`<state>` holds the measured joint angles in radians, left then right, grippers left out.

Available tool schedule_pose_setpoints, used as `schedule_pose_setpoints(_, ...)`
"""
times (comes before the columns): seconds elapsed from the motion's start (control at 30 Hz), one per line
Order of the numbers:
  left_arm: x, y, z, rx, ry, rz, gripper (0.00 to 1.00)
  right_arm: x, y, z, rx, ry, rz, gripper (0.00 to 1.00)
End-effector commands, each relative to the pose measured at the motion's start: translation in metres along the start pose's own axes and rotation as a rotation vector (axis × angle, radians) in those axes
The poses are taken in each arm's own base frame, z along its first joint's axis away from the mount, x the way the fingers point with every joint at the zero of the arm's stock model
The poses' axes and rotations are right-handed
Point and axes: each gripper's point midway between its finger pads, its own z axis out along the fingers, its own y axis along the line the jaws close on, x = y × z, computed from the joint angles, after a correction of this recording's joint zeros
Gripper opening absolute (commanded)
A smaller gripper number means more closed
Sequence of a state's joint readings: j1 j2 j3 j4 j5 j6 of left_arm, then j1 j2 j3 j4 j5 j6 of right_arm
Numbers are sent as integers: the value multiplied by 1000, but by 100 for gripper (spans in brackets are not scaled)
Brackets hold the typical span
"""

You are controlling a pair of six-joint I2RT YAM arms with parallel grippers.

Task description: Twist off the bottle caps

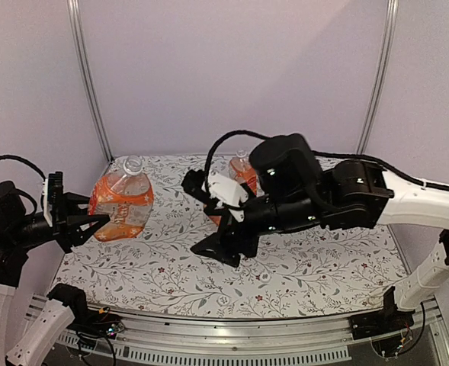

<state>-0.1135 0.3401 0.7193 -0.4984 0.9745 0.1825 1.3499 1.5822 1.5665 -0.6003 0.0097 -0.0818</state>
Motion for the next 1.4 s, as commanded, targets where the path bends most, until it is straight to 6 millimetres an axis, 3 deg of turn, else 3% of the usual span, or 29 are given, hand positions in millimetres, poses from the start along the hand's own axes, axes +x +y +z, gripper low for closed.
schedule_pose_setpoints(0.0,-6,-24,-5,113,-16,33,18,-117,10,-66,-50,-542,-103,86)
schedule_pose_setpoints(0.07,-6,-27,-6,127,-18,37,18,-141,7,-77,-35,-594,-101,86)
schedule_pose_setpoints(0.2,-8,-32,-7,146,-19,44,18,-166,9,-66,-51,-620,-96,86)
schedule_pose_setpoints(0.4,-8,-36,-9,156,-15,57,18,-173,18,-33,-117,-580,-88,80)
schedule_pose_setpoints(0.57,-7,-39,-10,169,-17,59,18,-169,14,-11,-135,-545,-60,76)
schedule_pose_setpoints(0.63,-6,-39,-10,172,-16,58,18,-169,11,-6,-143,-539,-47,67)
schedule_pose_setpoints(0.83,-10,-40,-11,168,-21,69,18,-163,10,13,-190,-507,1,30)
schedule_pose_setpoints(1.03,-6,-38,-10,161,-13,58,18,-153,7,15,-193,-470,24,1)
schedule_pose_setpoints(1.07,-5,-37,-9,155,-9,55,26,-151,5,15,-180,-461,28,0)
schedule_pose_setpoints(1.13,0,-31,-9,121,3,50,57,-145,-1,15,-142,-444,37,0)
schedule_pose_setpoints(1.17,2,-29,-9,99,9,51,86,-142,-7,13,-111,-435,45,0)
schedule_pose_setpoints(1.2,6,-25,-9,74,18,49,98,-138,-14,12,-75,-423,55,0)
schedule_pose_setpoints(1.37,25,-1,-12,-109,46,33,100,-101,-70,21,229,-282,119,0)
